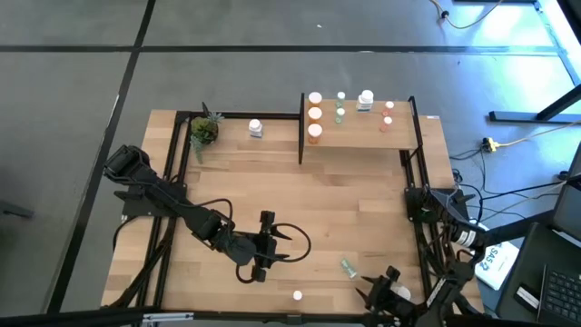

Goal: Pick and place medicine bottles onto shelf by color

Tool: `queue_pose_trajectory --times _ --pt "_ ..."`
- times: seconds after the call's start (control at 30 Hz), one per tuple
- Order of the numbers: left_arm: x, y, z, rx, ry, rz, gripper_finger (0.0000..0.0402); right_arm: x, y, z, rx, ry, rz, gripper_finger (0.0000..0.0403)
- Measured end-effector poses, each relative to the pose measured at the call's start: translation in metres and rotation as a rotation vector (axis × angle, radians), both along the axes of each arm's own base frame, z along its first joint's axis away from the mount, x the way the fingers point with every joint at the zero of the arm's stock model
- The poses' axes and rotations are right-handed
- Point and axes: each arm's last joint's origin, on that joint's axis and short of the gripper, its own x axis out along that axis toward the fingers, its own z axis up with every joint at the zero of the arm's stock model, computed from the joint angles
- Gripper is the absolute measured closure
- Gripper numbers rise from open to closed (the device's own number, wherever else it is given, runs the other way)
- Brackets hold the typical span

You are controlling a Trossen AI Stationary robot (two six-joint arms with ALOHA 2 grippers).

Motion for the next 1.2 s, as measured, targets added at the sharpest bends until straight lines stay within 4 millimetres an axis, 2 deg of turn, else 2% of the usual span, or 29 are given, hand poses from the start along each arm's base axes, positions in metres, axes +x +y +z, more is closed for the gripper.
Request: queue_pose_trajectory --times 0.5,0.8,1.2 --pt "0.0 0.0 0.0 0.0 0.0 0.0 0.0195 0.013 -0.007 -0.002 0.044 0.01 -0.087 0.0215" --pt "0.0 0.0 0.0 0.0 0.0 0.0 0.0195 0.015 -0.005 -0.002 0.061 -0.007 -0.086 0.017" --pt "0.0 0.0 0.0 0.0 0.0 0.0 0.0195 0.014 -0.008 -0.002 0.062 -0.001 -0.116 0.0166"
